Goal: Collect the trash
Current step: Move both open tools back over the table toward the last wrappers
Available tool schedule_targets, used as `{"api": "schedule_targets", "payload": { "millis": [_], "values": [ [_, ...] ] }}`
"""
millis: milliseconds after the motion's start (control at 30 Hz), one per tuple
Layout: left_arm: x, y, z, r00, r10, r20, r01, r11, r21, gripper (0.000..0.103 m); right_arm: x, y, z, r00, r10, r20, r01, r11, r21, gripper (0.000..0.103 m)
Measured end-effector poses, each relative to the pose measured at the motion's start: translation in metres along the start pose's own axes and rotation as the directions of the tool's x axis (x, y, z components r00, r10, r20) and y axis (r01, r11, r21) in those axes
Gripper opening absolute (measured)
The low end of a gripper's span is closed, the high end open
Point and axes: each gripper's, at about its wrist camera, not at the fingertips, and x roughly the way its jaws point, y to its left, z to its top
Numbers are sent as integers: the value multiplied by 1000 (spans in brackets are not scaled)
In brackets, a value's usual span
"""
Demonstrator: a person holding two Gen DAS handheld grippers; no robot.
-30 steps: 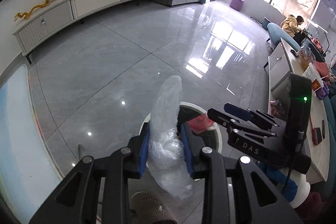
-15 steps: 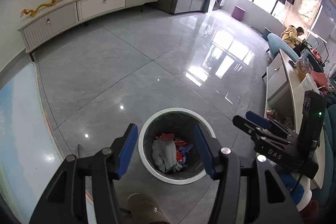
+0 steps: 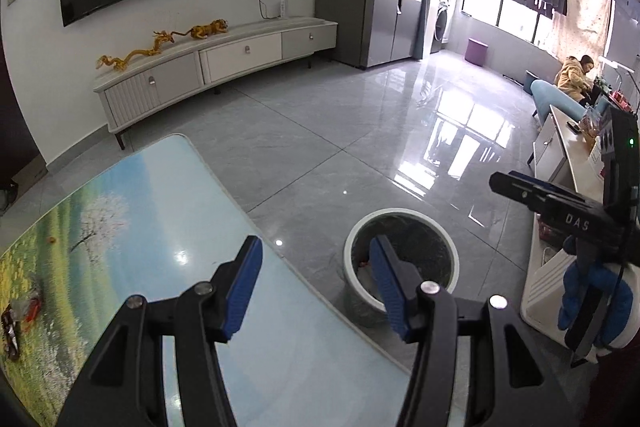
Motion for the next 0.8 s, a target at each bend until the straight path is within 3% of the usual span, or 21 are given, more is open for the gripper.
{"api": "schedule_targets", "payload": {
  "millis": [433, 600, 800],
  "values": [
    [-102, 86, -53, 982, 156, 102, -147, 984, -98, 55, -13, 98, -8, 995, 100, -21, -102, 985, -137, 62],
    [-129, 140, -81, 965, 241, 103, -221, 960, -174, 55, -11, 136, -9, 991, 126, -39, -131, 971, -202, 62],
    [-156, 209, -114, 937, 340, 81, -307, 911, -274, 55, 1, 186, -14, 984, 163, -75, -177, 947, -266, 62]
  ]
}}
